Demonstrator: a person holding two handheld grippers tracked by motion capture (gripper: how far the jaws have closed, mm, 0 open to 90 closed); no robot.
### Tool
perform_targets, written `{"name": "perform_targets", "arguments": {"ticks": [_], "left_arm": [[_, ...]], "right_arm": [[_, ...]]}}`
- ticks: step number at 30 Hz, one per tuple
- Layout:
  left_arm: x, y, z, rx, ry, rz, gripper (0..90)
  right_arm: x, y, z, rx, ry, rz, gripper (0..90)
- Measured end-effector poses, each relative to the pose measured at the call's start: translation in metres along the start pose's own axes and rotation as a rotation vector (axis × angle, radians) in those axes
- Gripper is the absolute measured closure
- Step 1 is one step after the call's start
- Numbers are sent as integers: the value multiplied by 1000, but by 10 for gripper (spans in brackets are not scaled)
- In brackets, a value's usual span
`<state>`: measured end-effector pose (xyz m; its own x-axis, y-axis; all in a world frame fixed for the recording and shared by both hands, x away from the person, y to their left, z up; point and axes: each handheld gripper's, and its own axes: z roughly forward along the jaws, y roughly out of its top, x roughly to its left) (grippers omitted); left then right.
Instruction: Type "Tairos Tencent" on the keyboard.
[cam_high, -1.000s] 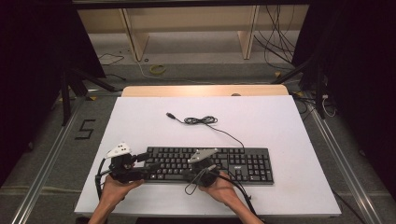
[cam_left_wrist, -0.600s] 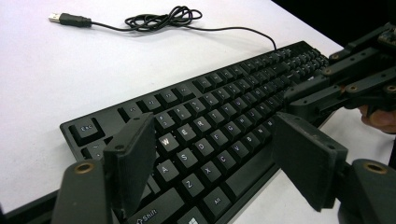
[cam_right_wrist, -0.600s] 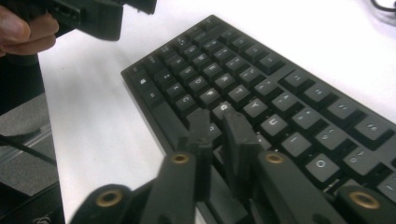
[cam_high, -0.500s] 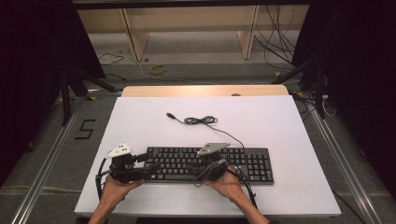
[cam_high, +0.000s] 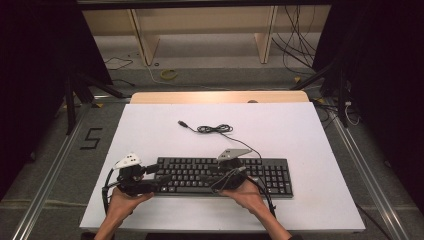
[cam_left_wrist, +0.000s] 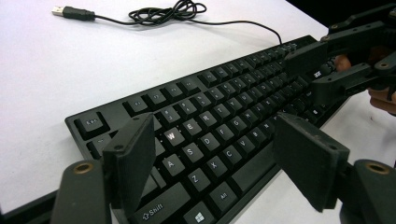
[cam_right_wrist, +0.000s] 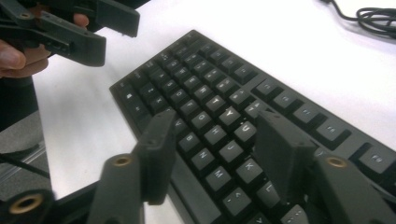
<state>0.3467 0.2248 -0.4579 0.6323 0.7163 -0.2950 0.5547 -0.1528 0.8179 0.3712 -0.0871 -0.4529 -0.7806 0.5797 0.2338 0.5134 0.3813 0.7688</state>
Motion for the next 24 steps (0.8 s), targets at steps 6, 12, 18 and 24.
{"name": "perform_targets", "arguments": {"ticks": [6, 12, 18, 24], "left_arm": [[1, 0, 0, 8, 8, 3, 303], [3, -2, 0, 31, 28, 4, 358], [5, -2, 1, 89, 36, -7, 505], [4, -3, 3, 148, 53, 3, 618]], "right_arm": [[-3, 1, 2, 6, -9, 7, 439], [-7, 5, 7, 2, -12, 13, 446], [-7, 8, 14, 2, -10, 3, 503], [-7, 12, 18, 1, 0, -15, 619]]}}
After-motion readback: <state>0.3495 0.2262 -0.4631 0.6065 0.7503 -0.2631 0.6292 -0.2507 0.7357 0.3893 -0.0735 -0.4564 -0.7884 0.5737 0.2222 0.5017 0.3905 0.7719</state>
